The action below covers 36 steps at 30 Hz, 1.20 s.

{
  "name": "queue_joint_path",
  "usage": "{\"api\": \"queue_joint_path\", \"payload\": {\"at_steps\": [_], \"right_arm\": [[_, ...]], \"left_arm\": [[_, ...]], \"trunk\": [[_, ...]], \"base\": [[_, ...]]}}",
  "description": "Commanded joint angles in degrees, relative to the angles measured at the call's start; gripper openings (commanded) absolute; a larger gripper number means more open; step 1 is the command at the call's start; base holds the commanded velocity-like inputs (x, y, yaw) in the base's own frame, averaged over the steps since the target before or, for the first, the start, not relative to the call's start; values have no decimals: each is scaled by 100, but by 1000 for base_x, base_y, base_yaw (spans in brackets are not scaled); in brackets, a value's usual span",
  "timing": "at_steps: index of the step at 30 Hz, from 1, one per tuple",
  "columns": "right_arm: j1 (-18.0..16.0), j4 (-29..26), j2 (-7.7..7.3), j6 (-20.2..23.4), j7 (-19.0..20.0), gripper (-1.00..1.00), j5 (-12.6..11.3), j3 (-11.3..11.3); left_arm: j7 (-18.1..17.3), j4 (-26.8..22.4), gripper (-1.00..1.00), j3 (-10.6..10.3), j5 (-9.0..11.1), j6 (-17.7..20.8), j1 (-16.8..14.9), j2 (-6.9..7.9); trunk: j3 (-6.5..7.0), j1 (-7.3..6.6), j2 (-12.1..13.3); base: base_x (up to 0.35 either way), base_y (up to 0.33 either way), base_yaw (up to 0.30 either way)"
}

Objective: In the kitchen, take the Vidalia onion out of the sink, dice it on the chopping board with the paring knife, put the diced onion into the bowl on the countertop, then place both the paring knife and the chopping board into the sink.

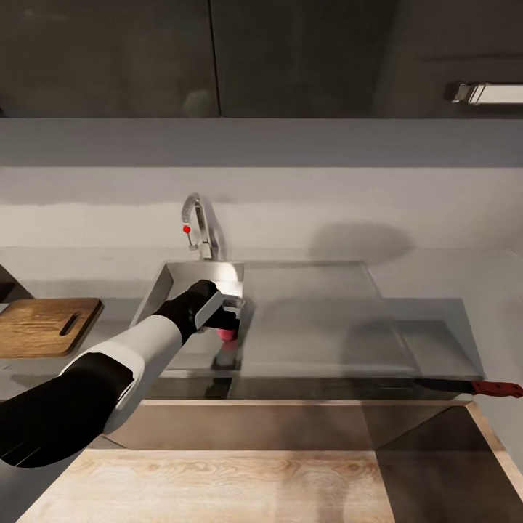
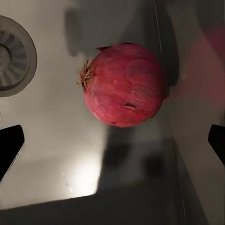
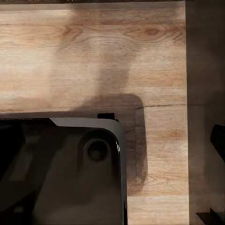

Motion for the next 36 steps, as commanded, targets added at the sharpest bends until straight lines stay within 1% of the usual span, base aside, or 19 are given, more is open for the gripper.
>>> {"api": "queue_joint_path", "payload": {"at_steps": [1, 36], "right_arm": [[-4, 5, -1, -20, 34, 100, 32, -51], [-4, 5, -1, -20, 37, 100, 32, -51]], "left_arm": [[44, -6, 100, -24, 97, 11, -5, 1], [44, -6, 100, -29, 96, 11, 2, 1]], "trunk": [[-16, 4, -10], [-264, 4, -10]], "base": [[86, 0, 0], [12, 0, 0]]}}
